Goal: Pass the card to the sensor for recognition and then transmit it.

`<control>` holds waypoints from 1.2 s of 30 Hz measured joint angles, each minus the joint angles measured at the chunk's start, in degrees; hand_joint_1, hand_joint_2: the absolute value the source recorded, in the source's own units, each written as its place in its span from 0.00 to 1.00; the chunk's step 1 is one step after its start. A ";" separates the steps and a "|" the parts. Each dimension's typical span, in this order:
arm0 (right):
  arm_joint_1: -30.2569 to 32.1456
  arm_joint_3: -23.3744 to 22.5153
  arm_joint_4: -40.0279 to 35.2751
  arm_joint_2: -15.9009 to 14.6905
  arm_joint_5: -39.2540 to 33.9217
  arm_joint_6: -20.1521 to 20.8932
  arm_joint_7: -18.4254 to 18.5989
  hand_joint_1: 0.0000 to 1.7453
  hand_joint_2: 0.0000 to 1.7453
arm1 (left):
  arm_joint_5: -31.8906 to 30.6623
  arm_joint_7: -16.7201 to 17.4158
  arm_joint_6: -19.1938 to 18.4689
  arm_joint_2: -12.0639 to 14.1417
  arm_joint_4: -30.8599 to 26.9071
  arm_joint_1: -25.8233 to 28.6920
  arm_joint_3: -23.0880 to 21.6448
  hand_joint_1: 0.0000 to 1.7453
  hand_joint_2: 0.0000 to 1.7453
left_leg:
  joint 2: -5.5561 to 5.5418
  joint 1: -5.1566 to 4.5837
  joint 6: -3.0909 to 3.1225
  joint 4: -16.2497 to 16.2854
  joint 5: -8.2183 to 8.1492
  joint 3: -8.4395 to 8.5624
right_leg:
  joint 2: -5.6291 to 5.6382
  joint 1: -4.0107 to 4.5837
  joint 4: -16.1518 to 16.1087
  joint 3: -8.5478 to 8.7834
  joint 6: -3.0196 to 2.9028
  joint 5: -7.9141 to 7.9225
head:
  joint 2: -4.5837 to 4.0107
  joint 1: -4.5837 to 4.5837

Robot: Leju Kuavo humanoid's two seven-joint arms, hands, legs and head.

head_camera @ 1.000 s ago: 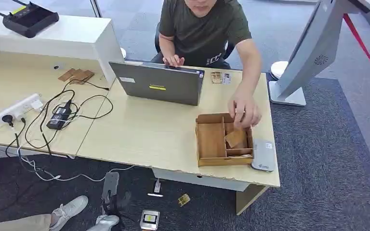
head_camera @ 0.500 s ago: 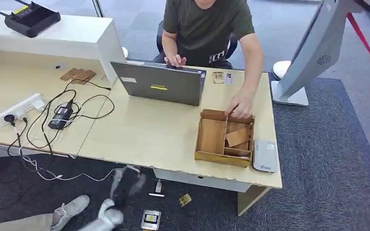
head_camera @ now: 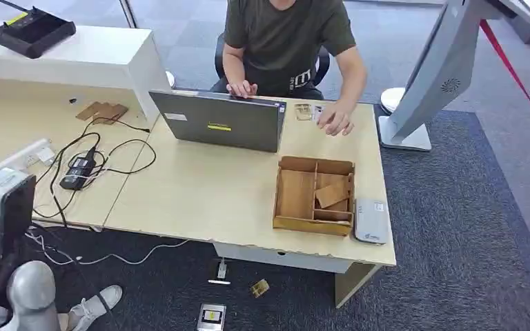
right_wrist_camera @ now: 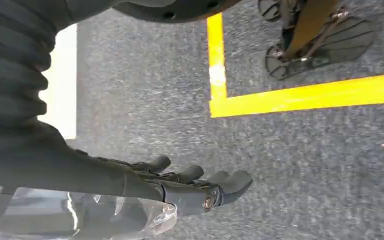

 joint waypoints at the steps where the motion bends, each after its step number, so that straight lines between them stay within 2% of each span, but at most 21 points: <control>1: -0.11 -0.07 0.00 -0.07 -0.22 0.13 0.66 0.00 1.00 | 0.02 -0.88 -0.07 0.93 -1.79 0.30 -2.41 0.00 1.00 | -0.19 0.01 0.00 0.00 0.05 -0.05 | -0.11 0.00 0.00 -0.03 0.01 -0.01 | 0.00 0.05; 4: -0.17 -0.44 -0.02 -0.07 -1.16 0.48 1.34 0.00 1.00 | 0.07 -2.67 -0.24 3.24 -6.59 0.23 -7.91 0.00 1.00 | -0.47 0.00 -0.04 0.00 0.09 -0.12 | -0.35 0.00 0.01 -0.02 0.00 -0.03 | 0.00 -0.02; 7: -0.17 -0.57 -0.02 -0.13 -1.14 1.01 0.97 0.00 1.00 | 0.09 -3.54 -0.37 4.46 -9.73 0.83 -12.80 0.00 1.00 | -0.72 0.01 -0.04 0.00 0.14 -0.22 | -0.63 0.00 0.02 -0.02 0.00 -0.07 | 0.00 0.00; 13: -0.33 -0.57 -0.04 -0.31 -0.88 1.45 -1.64 0.00 1.00 | 0.11 -0.37 -0.44 6.16 -13.60 1.84 -18.71 0.00 1.00 | -0.84 0.01 -0.04 -0.01 0.14 -0.26 | -0.74 0.00 0.02 -0.01 0.01 -0.12 | 0.00 0.00; 23: -0.33 -0.57 -0.04 -0.31 -0.85 1.58 -1.68 0.00 1.00 | 0.11 -0.02 -0.46 6.23 -13.69 1.91 -18.94 0.00 1.00 | -0.83 0.01 -0.04 -0.01 0.14 -0.26 | -0.74 0.00 0.02 -0.01 0.01 -0.12 | 0.00 0.00; 25: -0.34 -0.57 -0.04 -0.31 -0.85 1.88 -1.75 0.00 1.00 | 0.13 1.14 -0.46 6.51 -13.89 2.08 -19.71 0.00 1.00 | -0.83 0.01 -0.04 -0.01 0.14 -0.26 | -0.74 0.00 0.02 -0.02 0.01 -0.12 | 0.00 -0.02; 26: -0.37 -0.57 -0.04 -0.31 -0.92 2.60 -1.96 0.00 1.00 | 0.13 4.51 -0.48 7.24 -14.44 2.38 -21.64 0.00 1.00 | -0.84 0.01 -0.04 -0.02 0.14 -0.35 | -0.75 0.00 0.02 0.00 0.01 -0.13 | 0.00 0.00; 28: -0.73 -0.57 -0.07 -0.24 -1.62 3.46 -2.69 0.00 1.00 | 0.28 7.22 -0.48 8.33 -14.94 3.07 -24.08 0.00 1.00 | -0.83 0.01 -0.04 -0.02 0.14 -0.33 | -0.76 0.00 0.02 -0.01 0.00 -0.13 | 0.00 -0.02; 29: -3.04 -0.61 -0.48 0.63 -3.72 4.11 -1.63 0.00 1.00 | 2.63 8.10 -0.53 10.91 -15.31 4.89 -29.09 0.00 1.00 | -0.79 0.02 -0.06 -0.04 0.14 -0.37 | -0.74 0.02 0.05 -0.05 -0.02 -0.12 | 0.00 -0.02; 30: -7.28 0.39 -5.64 2.65 -11.93 3.53 9.63 0.00 1.00 | 17.47 -4.65 -0.92 10.98 -14.42 7.50 -31.03 0.00 1.00 | -0.78 -0.01 -0.08 -0.03 0.21 -0.29 | -0.74 -0.01 0.04 0.00 -0.01 -0.07 | 0.02 -0.04; 31: -8.95 10.10 -22.65 -0.08 -34.85 -9.42 27.34 0.00 1.00 | 43.09 -33.71 -0.57 4.93 -9.54 14.42 -26.64 0.00 1.00 | -0.86 -0.22 0.16 -0.01 0.47 -0.48 | -0.91 -0.23 0.09 -0.19 0.16 0.03 | 0.00 -0.13; 32: -13.28 23.48 -38.33 -5.69 -44.88 -17.75 27.19 0.00 1.00 | 43.84 -41.01 -0.44 0.09 -6.63 18.21 -22.52 0.00 1.00 | -0.81 -0.24 0.23 -0.01 0.50 -0.50 | -0.91 -0.24 0.00 -0.22 0.24 0.14 | 0.00 -0.09; 36: -12.40 33.21 -46.24 -8.00 -47.71 -19.43 23.64 0.00 1.00 | 41.57 -42.40 -0.44 -3.08 -6.90 19.88 -19.64 0.00 1.00 | -1.40 -0.23 0.23 0.00 0.51 -0.61 | -1.34 -0.24 0.00 -0.15 0.27 0.10 | 0.00 -0.06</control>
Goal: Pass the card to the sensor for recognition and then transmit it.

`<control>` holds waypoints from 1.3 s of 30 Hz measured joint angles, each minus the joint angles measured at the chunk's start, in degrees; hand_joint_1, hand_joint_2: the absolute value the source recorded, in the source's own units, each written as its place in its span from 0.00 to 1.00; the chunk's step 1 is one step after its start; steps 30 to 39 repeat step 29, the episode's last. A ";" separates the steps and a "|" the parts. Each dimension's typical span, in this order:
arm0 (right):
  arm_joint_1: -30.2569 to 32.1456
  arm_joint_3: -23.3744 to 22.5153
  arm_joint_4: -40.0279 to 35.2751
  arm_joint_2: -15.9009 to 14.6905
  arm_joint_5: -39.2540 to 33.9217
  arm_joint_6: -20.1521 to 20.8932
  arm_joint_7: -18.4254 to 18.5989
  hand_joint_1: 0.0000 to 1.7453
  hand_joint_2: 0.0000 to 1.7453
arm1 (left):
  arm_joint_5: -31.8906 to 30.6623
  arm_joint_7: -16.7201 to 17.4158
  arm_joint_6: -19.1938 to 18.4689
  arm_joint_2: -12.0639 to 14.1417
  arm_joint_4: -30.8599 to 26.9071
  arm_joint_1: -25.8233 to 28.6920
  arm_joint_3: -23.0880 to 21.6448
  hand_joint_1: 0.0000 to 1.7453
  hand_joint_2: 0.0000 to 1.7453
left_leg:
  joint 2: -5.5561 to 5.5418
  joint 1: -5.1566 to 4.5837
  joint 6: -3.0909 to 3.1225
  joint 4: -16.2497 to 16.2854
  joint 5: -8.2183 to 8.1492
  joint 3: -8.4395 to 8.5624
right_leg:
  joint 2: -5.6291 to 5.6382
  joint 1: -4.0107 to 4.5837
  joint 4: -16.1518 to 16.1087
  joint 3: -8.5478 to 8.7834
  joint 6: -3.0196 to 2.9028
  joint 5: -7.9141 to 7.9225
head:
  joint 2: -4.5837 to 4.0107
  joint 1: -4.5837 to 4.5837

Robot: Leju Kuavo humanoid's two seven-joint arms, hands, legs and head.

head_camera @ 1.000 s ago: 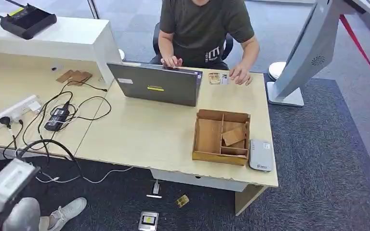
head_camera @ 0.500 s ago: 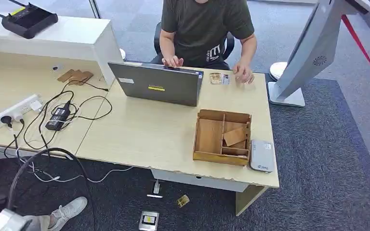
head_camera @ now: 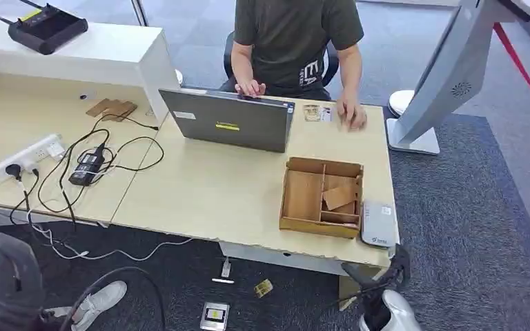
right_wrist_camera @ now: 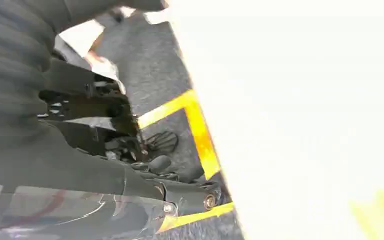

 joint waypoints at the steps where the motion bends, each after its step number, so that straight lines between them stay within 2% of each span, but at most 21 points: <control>1: 0.33 1.67 -1.49 -0.22 -0.09 -0.15 -0.44 0.00 1.00 | -0.15 -0.29 0.00 -0.56 -0.22 0.54 0.52 0.00 1.00 | -0.08 0.00 -0.01 0.00 0.01 -0.06 | 0.00 0.00 0.01 -0.07 0.00 0.00 | 0.00 -0.04; 7: 0.92 9.48 -8.41 -2.95 0.22 -0.74 -1.21 0.00 1.00 | -0.18 -1.29 -0.04 -2.91 -1.27 1.97 2.80 0.00 1.00 | -0.10 0.06 -0.03 -0.02 0.00 -0.08 | -0.02 0.07 0.02 -0.08 -0.06 -0.07 | -0.02 0.02; 14: 2.29 13.87 -12.38 -5.16 1.72 -1.20 -1.21 0.00 1.00 | 0.85 -2.08 -0.04 -4.09 -2.27 2.40 4.65 0.00 1.00 | -0.07 0.06 -0.09 -0.02 -0.04 -0.11 | -0.02 0.07 0.03 -0.14 -0.09 -0.07 | 0.00 0.04; 18: 3.21 15.23 -14.24 -6.18 3.75 -1.14 -1.18 0.00 1.00 | 4.64 -2.73 -0.04 -4.70 -3.36 2.44 5.48 0.00 1.00 | -0.07 0.09 -0.09 -0.02 -0.03 -0.12 | -0.02 0.09 0.03 -0.16 -0.11 -0.08 | -0.02 0.04; 20: 4.52 15.71 -16.02 -6.54 4.55 -2.74 -2.46 0.00 1.00 | 10.81 -3.00 -0.04 -5.22 -3.78 2.74 6.08 0.00 1.00 | -0.07 0.09 -0.10 -0.02 -0.04 -0.11 | -0.02 0.09 0.02 -0.15 -0.14 -0.11 | -0.02 0.07; 21: 6.59 15.36 -17.90 -6.01 2.96 -3.50 -6.64 0.00 1.00 | 18.23 -3.17 -0.04 -5.53 -3.82 3.06 7.04 0.00 1.00 | -0.08 0.11 -0.14 -0.02 -0.08 -0.10 | -0.02 0.11 0.02 -0.13 -0.17 -0.15 | -0.02 0.07; 22: 9.04 14.30 -19.19 -4.89 0.93 -3.67 -12.80 0.00 1.00 | 25.03 -3.15 -0.04 -5.72 -3.82 3.27 8.15 0.00 1.00 | -0.09 0.20 -0.23 -0.03 -0.13 -0.11 | -0.02 0.21 0.02 -0.12 -0.20 -0.17 | 0.00 0.09; 23: 11.33 13.13 -20.40 -2.76 0.04 -3.74 -20.91 0.00 1.00 | 30.44 -2.93 0.04 -5.81 -3.61 3.27 9.83 0.00 1.00 | -0.10 0.27 -0.26 -0.03 -0.15 -0.18 | -0.02 0.26 0.03 -0.12 -0.25 -0.20 | 0.00 0.02; 24: 12.74 12.12 -20.85 -1.22 1.56 -3.09 -26.24 0.00 1.00 | 32.75 -3.52 -0.04 -5.92 -3.17 3.18 11.23 0.00 1.00 | -0.14 0.30 -0.27 -0.03 -0.15 -0.26 | -0.03 0.29 0.06 -0.14 -0.25 -0.20 | 0.00 0.00; 25: 13.08 12.37 -20.78 -0.96 4.01 -1.21 -28.49 0.00 1.00 | 34.08 -3.96 -0.20 -5.88 -2.75 2.79 12.00 0.00 1.00 | -0.19 0.22 -0.34 -0.03 -0.07 -0.53 | -0.06 0.22 0.20 -0.43 -0.27 -0.18 | -0.02 0.04; 26: 12.71 14.04 -21.06 -2.27 8.52 1.51 -27.45 0.00 1.00 | 34.46 -4.42 -0.20 -5.77 -2.27 1.79 12.87 0.00 1.00 | -0.25 0.14 -0.40 -0.03 0.07 -0.98 | -0.08 0.14 0.37 -0.92 -0.35 0.01 | -0.02 -0.15; 27: 12.51 15.96 -21.32 -3.24 12.96 2.85 -25.79 0.00 1.00 | 34.64 -4.66 -0.20 -5.72 -1.97 0.57 13.49 0.00 1.00 | -0.22 0.13 -0.45 -0.02 0.30 -1.49 | -0.09 0.14 0.50 -1.46 -0.43 0.20 | 0.00 0.05; 28: 12.32 17.64 -21.56 -4.62 20.62 5.65 -25.63 0.00 1.00 | 35.32 -4.83 -0.20 -5.68 -1.53 -0.48 14.49 0.00 1.00 | -0.05 0.05 -0.49 -0.04 0.48 -1.95 | -0.07 0.09 0.51 -1.93 -0.54 0.50 | 0.00 0.02; 29: 12.12 18.65 -21.85 -5.33 25.59 9.98 -24.20 0.00 1.00 | 40.26 -3.70 -0.17 -5.55 -1.29 -1.13 15.62 0.00 1.00 | 0.43 0.09 -0.53 -0.04 0.54 -2.32 | 0.28 0.11 0.48 -2.35 -0.58 0.71 | -0.02 0.07; 39: 12.12 18.65 -21.85 -5.33 25.59 9.98 -24.20 0.00 1.00 | 40.26 -3.70 -0.17 -5.55 -1.29 -1.13 15.62 0.00 1.00 | 0.43 0.09 -0.53 -0.04 0.54 -2.32 | 0.28 0.11 0.48 -2.35 -0.58 0.71 | -0.02 0.07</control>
